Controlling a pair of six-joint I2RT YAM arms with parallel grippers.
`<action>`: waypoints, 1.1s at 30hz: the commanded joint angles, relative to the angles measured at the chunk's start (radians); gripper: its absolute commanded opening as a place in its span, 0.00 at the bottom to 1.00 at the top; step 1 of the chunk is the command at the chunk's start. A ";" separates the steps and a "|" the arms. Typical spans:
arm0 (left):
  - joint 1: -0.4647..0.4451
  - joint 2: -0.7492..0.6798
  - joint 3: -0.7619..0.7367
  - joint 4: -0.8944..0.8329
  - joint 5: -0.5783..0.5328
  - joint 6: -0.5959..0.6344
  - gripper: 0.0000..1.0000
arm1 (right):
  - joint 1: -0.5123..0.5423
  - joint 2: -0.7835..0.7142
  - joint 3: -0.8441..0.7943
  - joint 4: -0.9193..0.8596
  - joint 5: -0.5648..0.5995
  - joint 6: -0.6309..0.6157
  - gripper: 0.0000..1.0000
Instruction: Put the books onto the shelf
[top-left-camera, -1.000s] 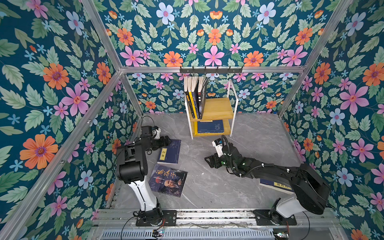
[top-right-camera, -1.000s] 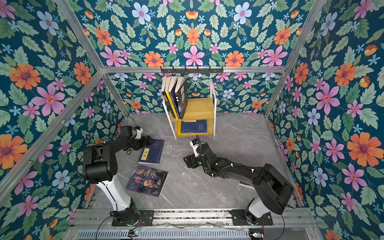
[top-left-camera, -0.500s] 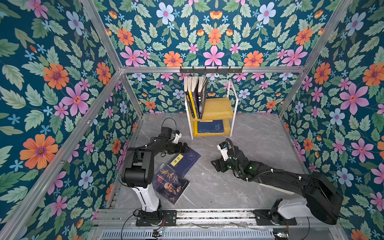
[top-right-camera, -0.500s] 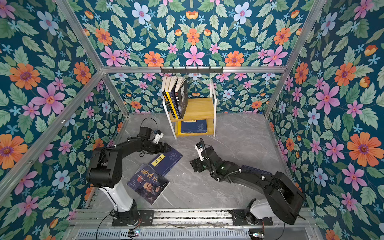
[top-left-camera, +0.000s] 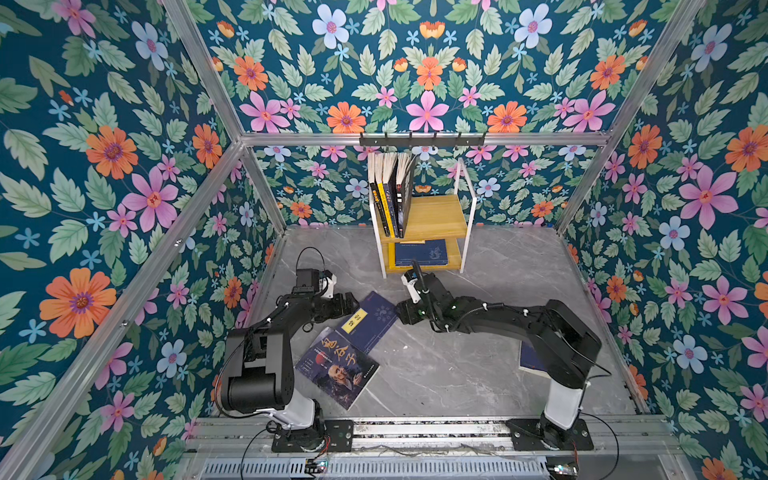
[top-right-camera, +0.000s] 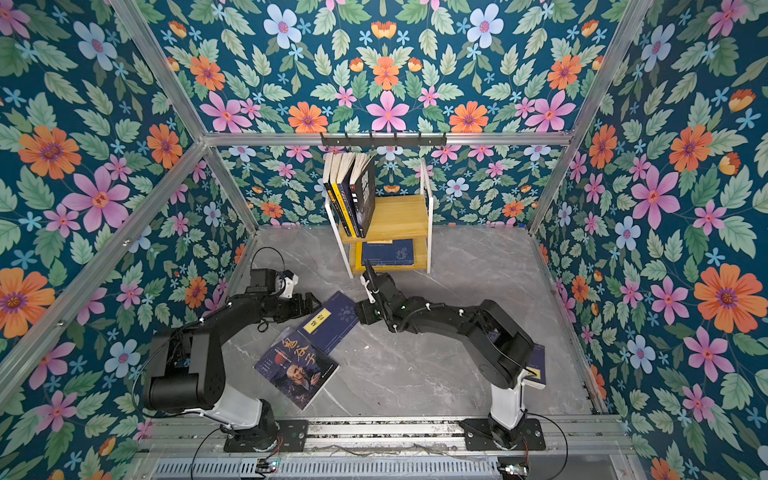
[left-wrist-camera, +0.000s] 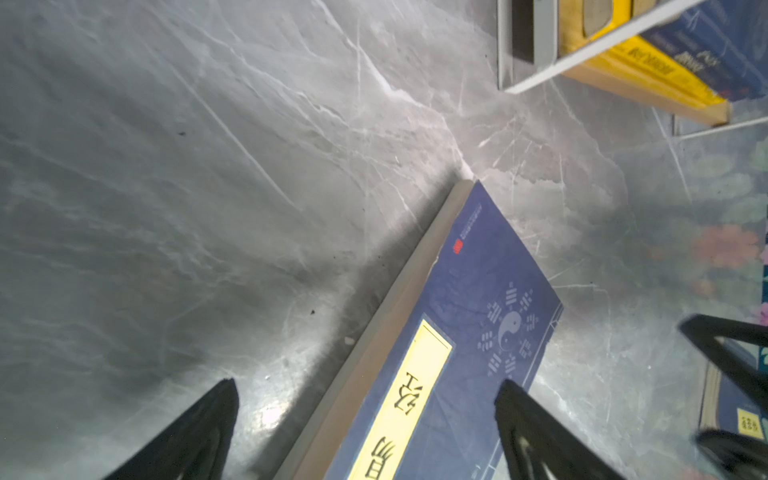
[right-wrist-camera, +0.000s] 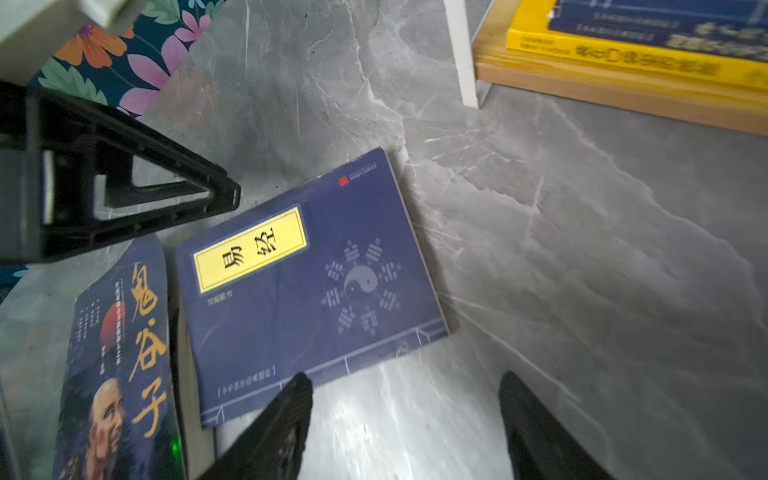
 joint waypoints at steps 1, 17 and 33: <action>0.007 -0.009 0.010 0.039 0.010 -0.019 0.98 | 0.008 0.081 0.084 -0.063 0.019 0.012 0.70; 0.007 -0.062 0.040 0.030 0.026 0.029 0.88 | 0.042 0.259 0.205 -0.414 0.395 -0.022 0.62; -0.142 0.131 0.071 -0.010 -0.015 0.123 0.83 | 0.025 -0.058 -0.161 -0.303 0.332 0.091 0.57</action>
